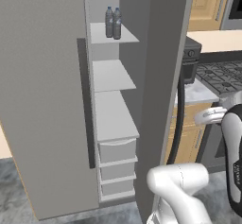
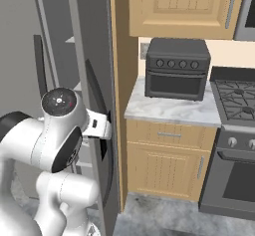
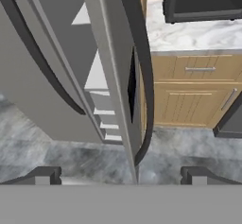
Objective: Take the bottled waters from the counter and place them in the freezer to freeze. Close the freezer door after placing the bottles.
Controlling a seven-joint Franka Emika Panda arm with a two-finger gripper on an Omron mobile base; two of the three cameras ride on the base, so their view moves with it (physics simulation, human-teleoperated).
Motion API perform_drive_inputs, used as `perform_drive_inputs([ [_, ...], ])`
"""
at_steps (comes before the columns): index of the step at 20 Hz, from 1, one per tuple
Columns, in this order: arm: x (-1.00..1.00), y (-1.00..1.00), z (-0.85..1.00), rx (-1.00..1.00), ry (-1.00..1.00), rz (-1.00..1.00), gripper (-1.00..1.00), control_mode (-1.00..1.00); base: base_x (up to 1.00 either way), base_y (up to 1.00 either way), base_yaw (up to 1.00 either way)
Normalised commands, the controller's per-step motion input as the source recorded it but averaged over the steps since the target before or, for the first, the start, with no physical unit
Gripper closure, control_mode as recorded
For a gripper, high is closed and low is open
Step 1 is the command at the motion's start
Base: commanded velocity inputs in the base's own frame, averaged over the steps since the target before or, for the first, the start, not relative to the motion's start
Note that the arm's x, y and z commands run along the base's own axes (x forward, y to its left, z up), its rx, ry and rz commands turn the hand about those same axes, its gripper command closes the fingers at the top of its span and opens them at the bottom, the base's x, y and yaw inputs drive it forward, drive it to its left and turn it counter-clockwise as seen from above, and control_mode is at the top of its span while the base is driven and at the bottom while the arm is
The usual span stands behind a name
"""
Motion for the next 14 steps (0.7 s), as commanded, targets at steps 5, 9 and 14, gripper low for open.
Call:
perform_drive_inputs([
  [5, 0.45, -0.23, 0.00, 0.00, 0.00, 0.00, -1.00, -1.00, 0.00, 0.00, 0.00],
  [9, 0.45, -0.20, 0.00, 0.00, 0.00, 0.00, -1.00, -1.00, 0.00, 0.00, 0.00],
  [14, 0.36, -0.15, -0.07, 0.00, 0.00, 0.00, -1.00, -1.00, 0.00, 0.00, 0.00],
])
